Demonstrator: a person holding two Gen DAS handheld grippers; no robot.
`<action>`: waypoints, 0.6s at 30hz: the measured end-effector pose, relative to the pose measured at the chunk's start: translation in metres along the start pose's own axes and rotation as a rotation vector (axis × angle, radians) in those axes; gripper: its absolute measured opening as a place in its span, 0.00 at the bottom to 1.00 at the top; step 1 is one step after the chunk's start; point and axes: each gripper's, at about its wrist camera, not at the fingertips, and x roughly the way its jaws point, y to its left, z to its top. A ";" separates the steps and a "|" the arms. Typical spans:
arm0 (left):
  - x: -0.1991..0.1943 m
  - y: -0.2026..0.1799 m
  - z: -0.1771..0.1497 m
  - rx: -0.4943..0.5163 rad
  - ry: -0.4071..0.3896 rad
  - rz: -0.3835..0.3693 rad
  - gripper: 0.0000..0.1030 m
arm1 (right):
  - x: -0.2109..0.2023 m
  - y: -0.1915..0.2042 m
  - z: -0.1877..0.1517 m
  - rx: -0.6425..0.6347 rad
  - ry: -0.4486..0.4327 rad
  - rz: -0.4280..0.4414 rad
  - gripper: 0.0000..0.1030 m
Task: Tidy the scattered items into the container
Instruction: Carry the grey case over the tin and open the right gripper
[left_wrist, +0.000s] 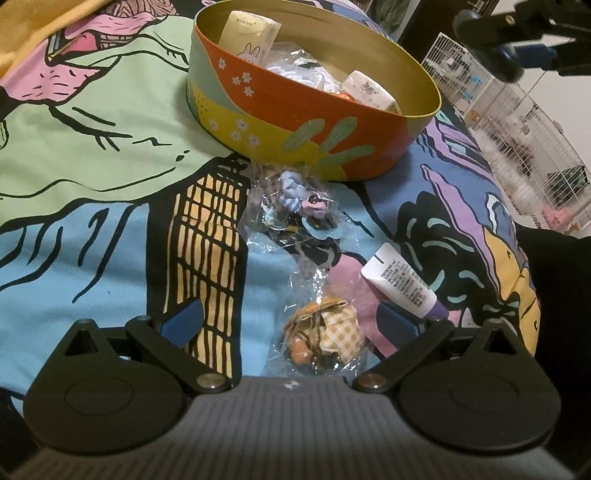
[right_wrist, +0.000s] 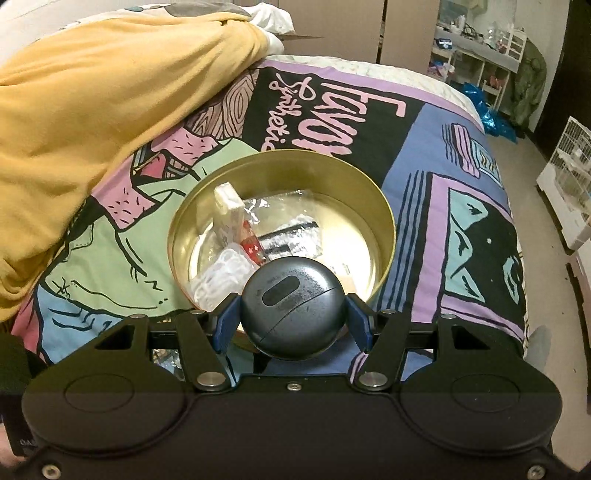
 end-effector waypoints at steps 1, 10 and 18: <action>0.000 0.000 0.000 -0.001 0.000 0.000 1.00 | 0.001 0.001 0.001 0.002 0.001 0.004 0.57; 0.000 0.003 0.000 -0.016 -0.009 -0.004 1.00 | 0.025 0.010 0.007 -0.009 0.044 0.006 0.57; 0.000 0.002 0.000 -0.017 -0.019 0.002 1.00 | 0.058 0.013 0.012 -0.006 0.097 -0.024 0.57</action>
